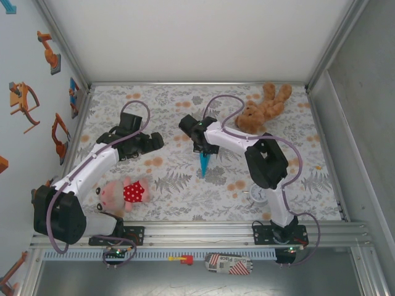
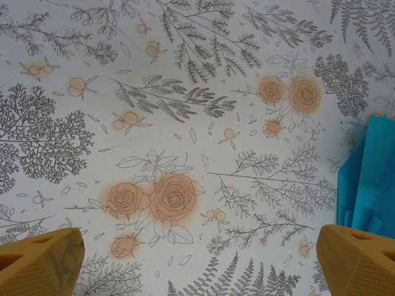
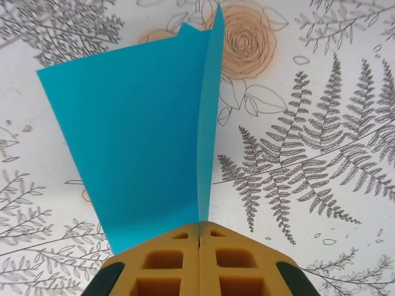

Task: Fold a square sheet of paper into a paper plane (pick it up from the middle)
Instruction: Turn over a paper plane at the center of the table.

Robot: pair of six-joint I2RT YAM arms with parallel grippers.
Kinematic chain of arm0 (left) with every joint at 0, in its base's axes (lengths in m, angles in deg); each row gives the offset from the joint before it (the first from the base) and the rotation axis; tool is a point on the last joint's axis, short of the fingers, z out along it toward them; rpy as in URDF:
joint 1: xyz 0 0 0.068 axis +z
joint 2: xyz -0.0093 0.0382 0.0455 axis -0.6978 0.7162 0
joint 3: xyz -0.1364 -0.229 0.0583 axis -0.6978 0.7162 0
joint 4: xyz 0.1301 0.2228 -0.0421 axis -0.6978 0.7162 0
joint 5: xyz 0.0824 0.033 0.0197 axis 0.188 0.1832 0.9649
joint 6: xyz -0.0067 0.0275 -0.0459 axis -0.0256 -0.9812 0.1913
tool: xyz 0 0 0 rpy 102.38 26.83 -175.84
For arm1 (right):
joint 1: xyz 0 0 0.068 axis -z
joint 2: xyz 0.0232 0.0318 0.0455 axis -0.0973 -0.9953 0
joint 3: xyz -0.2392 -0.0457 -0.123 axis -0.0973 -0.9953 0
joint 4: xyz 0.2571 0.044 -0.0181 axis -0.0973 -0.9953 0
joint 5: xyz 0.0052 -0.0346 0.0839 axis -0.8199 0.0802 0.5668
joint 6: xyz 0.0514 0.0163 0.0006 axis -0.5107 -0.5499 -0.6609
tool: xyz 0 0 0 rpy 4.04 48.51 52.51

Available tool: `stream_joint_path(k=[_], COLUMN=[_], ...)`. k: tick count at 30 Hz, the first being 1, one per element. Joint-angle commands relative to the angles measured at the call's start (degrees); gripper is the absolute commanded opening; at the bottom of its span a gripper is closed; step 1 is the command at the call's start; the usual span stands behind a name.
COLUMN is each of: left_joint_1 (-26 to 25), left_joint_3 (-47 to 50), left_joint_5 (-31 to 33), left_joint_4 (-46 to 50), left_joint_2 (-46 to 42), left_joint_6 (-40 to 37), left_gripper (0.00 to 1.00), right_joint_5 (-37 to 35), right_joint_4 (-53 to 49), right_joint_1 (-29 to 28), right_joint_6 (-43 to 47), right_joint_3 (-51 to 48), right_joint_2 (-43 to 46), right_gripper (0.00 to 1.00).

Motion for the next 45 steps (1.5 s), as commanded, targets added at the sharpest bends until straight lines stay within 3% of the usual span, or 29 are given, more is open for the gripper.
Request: stream_joint_path(k=[1, 6, 9, 12, 20, 25, 28, 34, 42, 45], left_joint_1=[1.77, 5.04, 6.92, 7.57, 7.33, 5.37, 3.0, -1.13, -4.14, -4.97], left_joint_3=[1.49, 4.14, 7.78, 10.08, 16.66, 17.2, 15.89, 11.72, 4.35, 2.17], left_joint_5=[-2.19, -8.58, -12.4, -13.25, -19.77, -22.93, -22.45, -21.81, -22.38, -21.42], left_joint_4=[-1.08, -5.69, -10.68, -12.84, -23.81, -26.21, -25.87, -24.49, -22.4, -20.78], left_joint_2=[-2.13, -2.74, -3.26, -3.7, -4.66, -2.25, 0.05, 7.23, 16.54, 18.82], left_joint_6=[2.61, 5.79, 9.08, 10.96, 15.48, 15.92, 15.7, 15.46, 14.3, 13.85], left_gripper=[0.96, 0.96, 0.96, 0.97, 0.97, 1.0, 0.97, 0.84, 0.59, 0.55], right_joint_5=[-2.24, 9.26, 18.53, 27.06, 39.75, 41.82, 42.0, 40.47, 40.14, 40.29], right_joint_4=[1.71, 14.56, 24.0, 33.78, 56.27, 65.8, 68.65, 69.81, 70.78, 70.77], right_joint_1=[0.19, 0.19, 0.79, 2.21, 5.75, 7.46, 8.25, 9.19, 9.77, 9.76], right_joint_6=[3.94, 17.4, 20.6, 19.76, 11.85, 8.33, 7.51, 7.02, 6.84, 6.92], right_joint_3=[-0.05, -2.59, -6.61, -11.85, -24.95, -32.28, -35.15, -38.84, -40.66, -40.57], right_joint_2=[5.65, 10.34, 12.38, 12.84, 11.09, 10.96, 11.2, 11.76, 12.1, 12.1], right_gripper=[0.0, 0.0, 0.0, 0.0, 0.0, 0.0, 0.0, 0.0, 0.0, 0.0])
